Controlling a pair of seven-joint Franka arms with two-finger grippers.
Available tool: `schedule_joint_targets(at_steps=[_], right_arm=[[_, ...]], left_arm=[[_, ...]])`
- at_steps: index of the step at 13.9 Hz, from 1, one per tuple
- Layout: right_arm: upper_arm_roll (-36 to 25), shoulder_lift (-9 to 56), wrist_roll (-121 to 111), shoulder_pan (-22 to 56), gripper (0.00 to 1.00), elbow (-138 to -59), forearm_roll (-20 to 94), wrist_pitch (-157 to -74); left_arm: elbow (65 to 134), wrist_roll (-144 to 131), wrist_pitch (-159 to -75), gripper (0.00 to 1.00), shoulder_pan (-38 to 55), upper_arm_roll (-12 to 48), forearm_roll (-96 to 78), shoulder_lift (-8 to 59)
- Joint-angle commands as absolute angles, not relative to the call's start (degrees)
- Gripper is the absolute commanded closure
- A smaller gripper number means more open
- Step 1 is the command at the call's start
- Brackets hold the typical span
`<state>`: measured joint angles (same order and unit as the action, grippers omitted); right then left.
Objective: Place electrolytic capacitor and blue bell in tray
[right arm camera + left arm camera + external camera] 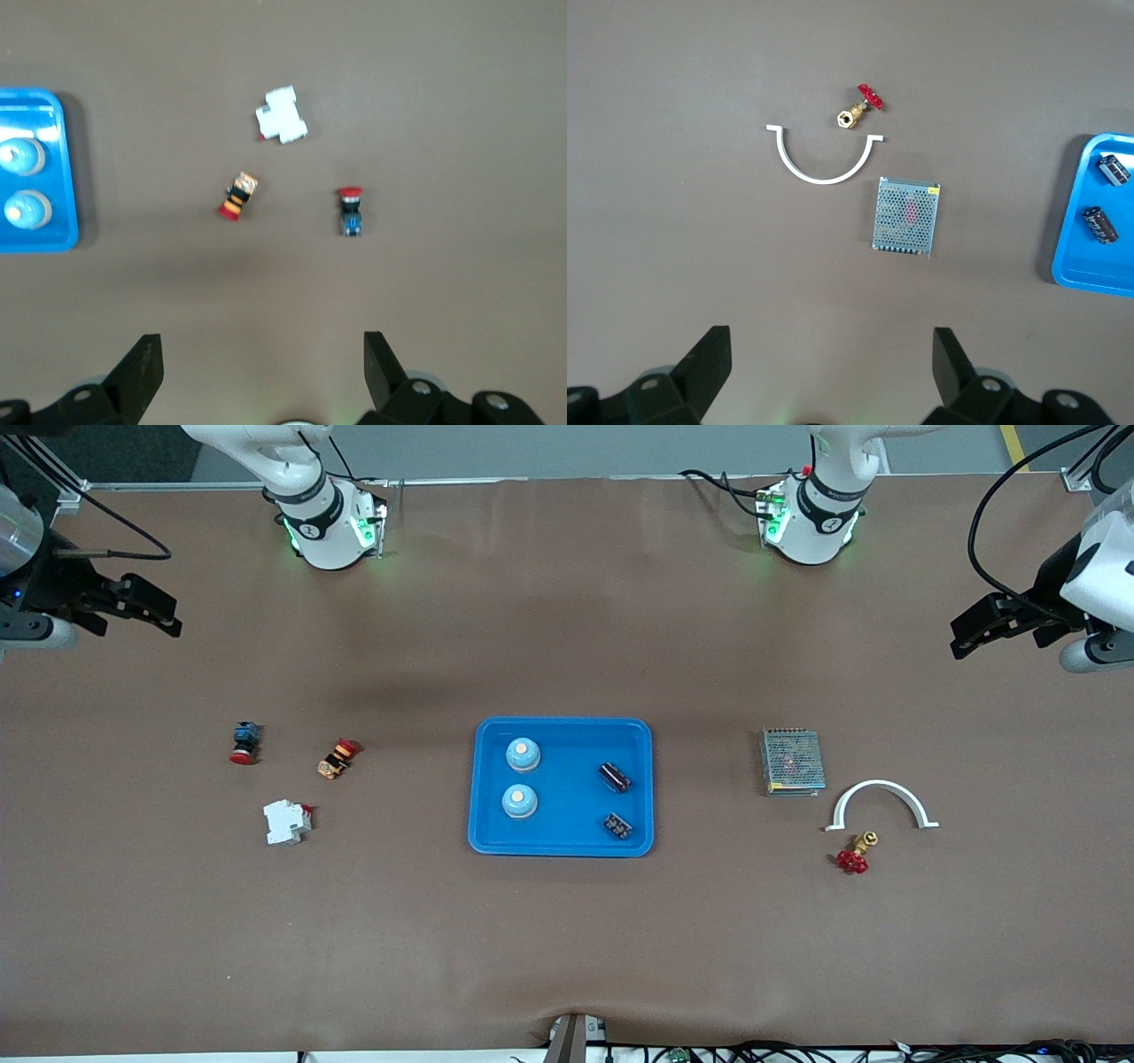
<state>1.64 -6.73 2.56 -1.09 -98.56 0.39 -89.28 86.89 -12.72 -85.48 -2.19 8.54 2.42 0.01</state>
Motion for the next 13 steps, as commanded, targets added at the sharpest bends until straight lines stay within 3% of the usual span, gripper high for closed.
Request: schedule_joint_targets(at_steps=[1,13], right_arm=[[2.6,-1.2,3.1,-2.9,0.0,-90.4,0.1,-88.2],[3.2,-1.2,2.5,-4.7,0.0,-90.3,0.2,-94.1]], left_arm=[[86.3,-11.6,-85.0,0.0,-3.0,8.4,3.3,-1.1],[89.1,-10.5,-86.9,0.0,-3.0,9.1,1.1,-2.2]])
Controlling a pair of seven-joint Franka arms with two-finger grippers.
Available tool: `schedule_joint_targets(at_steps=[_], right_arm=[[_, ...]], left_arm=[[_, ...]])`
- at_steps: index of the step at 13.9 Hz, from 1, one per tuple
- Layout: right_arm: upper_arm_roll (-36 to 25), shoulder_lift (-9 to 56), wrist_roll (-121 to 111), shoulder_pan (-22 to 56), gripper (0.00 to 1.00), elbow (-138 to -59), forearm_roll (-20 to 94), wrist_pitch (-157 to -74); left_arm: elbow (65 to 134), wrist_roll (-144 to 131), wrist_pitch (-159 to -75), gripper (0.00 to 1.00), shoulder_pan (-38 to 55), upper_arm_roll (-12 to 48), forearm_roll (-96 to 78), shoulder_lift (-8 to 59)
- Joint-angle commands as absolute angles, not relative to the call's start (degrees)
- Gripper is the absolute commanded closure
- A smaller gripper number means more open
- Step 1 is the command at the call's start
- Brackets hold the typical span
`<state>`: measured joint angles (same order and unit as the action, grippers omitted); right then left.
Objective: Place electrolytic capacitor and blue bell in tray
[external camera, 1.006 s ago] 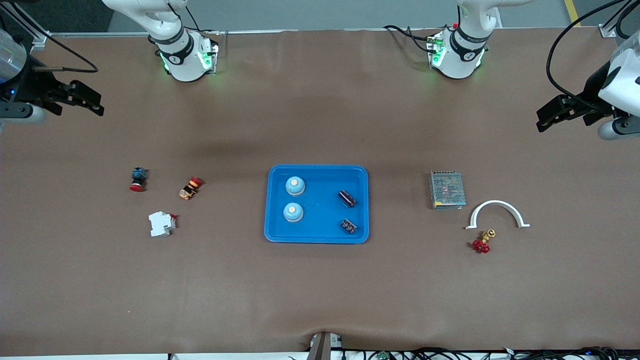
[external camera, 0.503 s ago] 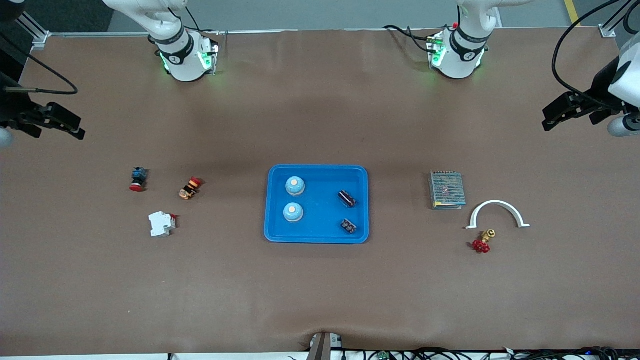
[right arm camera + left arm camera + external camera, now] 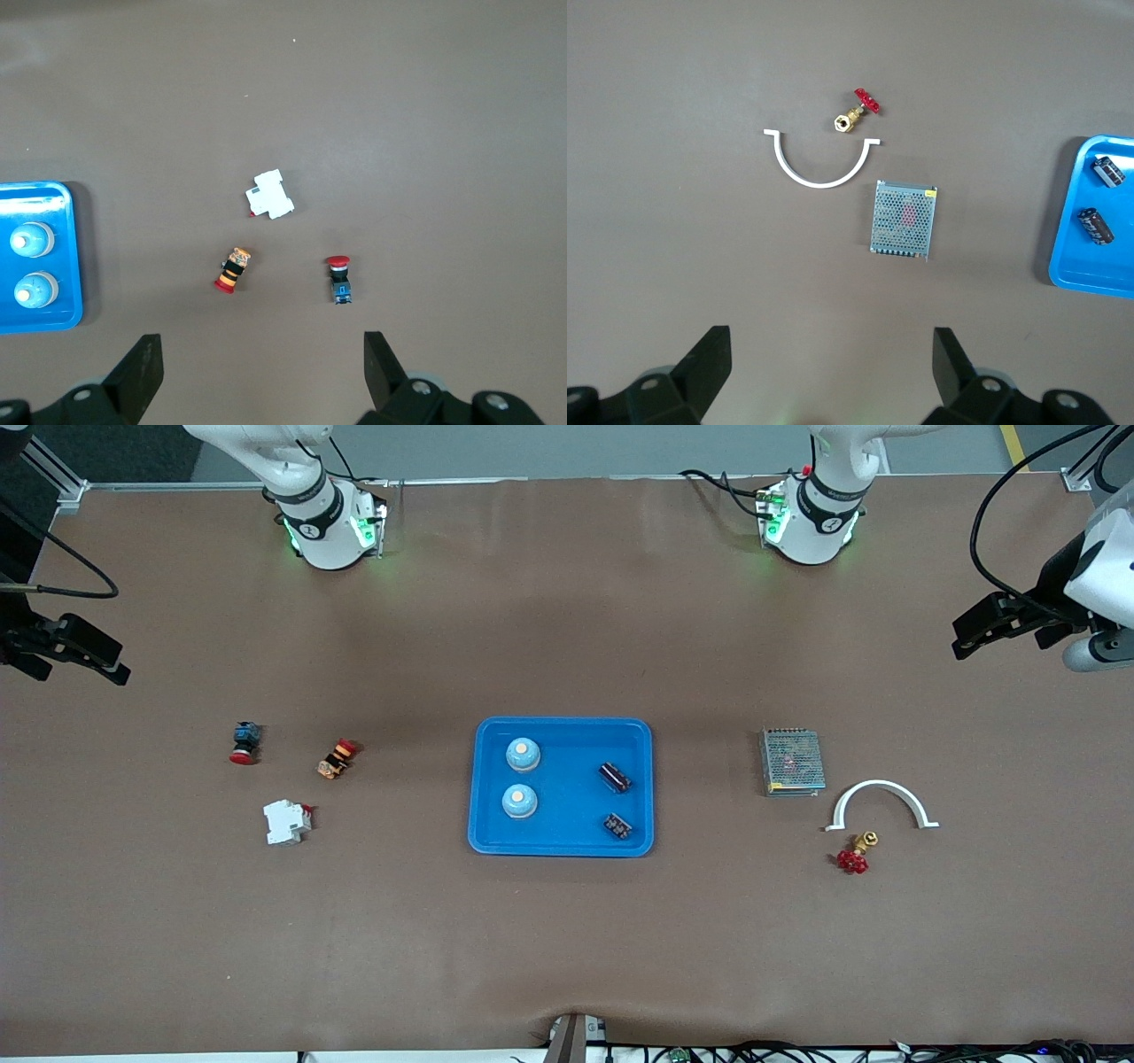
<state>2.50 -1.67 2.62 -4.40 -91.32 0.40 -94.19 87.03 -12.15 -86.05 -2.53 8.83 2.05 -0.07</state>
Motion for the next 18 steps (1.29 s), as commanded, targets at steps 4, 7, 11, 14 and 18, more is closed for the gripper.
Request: schedule_joint_targets(at_steps=[4,7,11,14,18], right_arm=[[3.1,-1.2,2.5,-4.4,0.0,-90.2,0.2,-94.1],[3.2,-1.1,2.4,-4.3,0.0,-90.1,0.1,-94.1],[3.1,-1.2,2.4,-4.5,0.0,-90.1,0.0,-94.1],[3.1,-0.5,2.5,-4.7,0.0,-89.9,0.3,-94.0],[3.2,0.1,2.5,-4.3,0.0,-89.0,-0.1,-94.0]], left_arm=[[90.3,-10.2,-87.5,0.0,-3.0,9.1,-1.7,-3.8],[91.0,-10.2,-87.8,0.0,-2.8,9.1,-1.8,-4.6],[90.4,-6.8,-87.5,0.0,-3.0,8.8,-1.1,-4.4],[89.8,-6.6,-87.2,0.0,-3.0,8.3,-0.8,-4.4],[89.0,-6.6,-86.1,0.0,-3.0,8.3,0.0,-4.3]])
